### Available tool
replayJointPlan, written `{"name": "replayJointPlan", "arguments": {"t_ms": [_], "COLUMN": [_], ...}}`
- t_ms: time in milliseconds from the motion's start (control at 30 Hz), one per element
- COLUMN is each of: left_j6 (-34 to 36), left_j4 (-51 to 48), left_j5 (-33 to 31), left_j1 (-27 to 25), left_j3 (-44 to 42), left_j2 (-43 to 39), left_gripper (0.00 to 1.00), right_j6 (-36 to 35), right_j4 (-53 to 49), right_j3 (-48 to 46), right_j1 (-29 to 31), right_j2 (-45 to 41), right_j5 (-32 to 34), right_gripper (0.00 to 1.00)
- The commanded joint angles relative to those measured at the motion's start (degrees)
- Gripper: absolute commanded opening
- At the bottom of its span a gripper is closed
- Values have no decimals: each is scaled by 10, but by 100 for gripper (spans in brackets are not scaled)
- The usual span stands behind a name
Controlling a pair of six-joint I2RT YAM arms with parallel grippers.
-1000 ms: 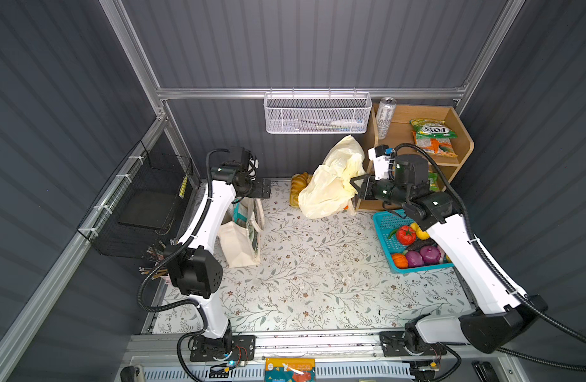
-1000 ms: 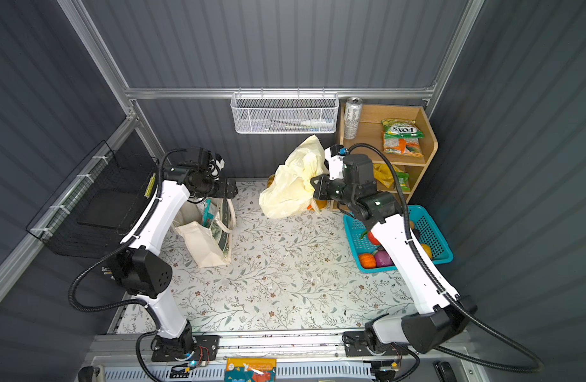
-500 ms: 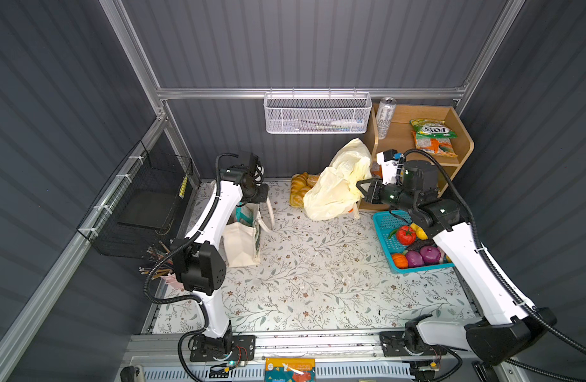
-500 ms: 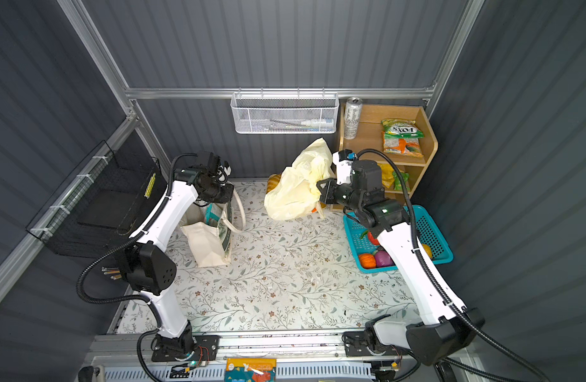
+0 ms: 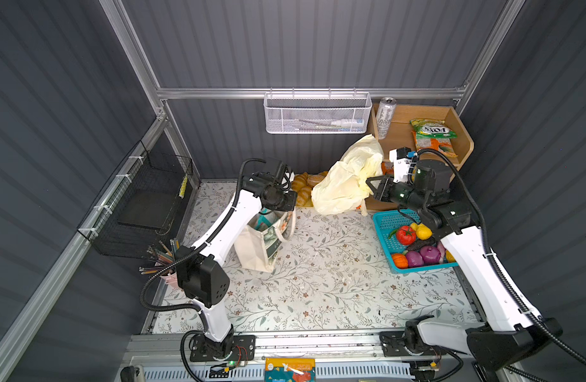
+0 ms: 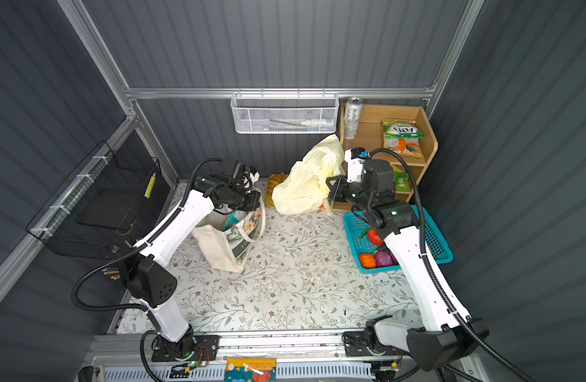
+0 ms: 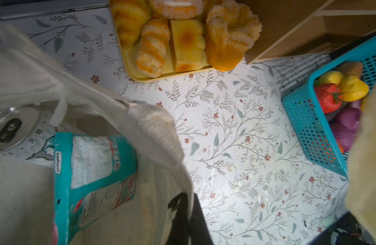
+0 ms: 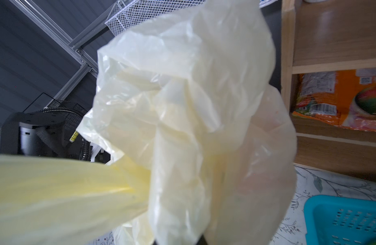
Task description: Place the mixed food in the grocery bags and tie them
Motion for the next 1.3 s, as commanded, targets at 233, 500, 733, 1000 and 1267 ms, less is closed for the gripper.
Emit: {"name": "replayJointPlan", "arguments": {"t_ms": [233,500,733,1000,1267], "left_j6": [-63,-34,2,-11,2], "left_j4": [90,124,145,173,161], "left_j5": [52,16,-92,-87,-71], "left_j1": [-51,-51,-46,101,139], "left_j3": [24,35,22,-53,-63], "left_j2": [6,-44,-120,-182,-175], "left_gripper": [19,100,100,100,100], "right_j6": [16,14,12,-44,-112], "right_j4": [12,-1,-23,-123,-207], "right_j3": [-4,35,119,281,368], "right_j1": [-33,-34,-16,92,166], "right_j2": [-29,-26,29,144,245], "right_j5": [-5,-5,-74,-52,16], "right_gripper": [0,0,0,0,0]}}
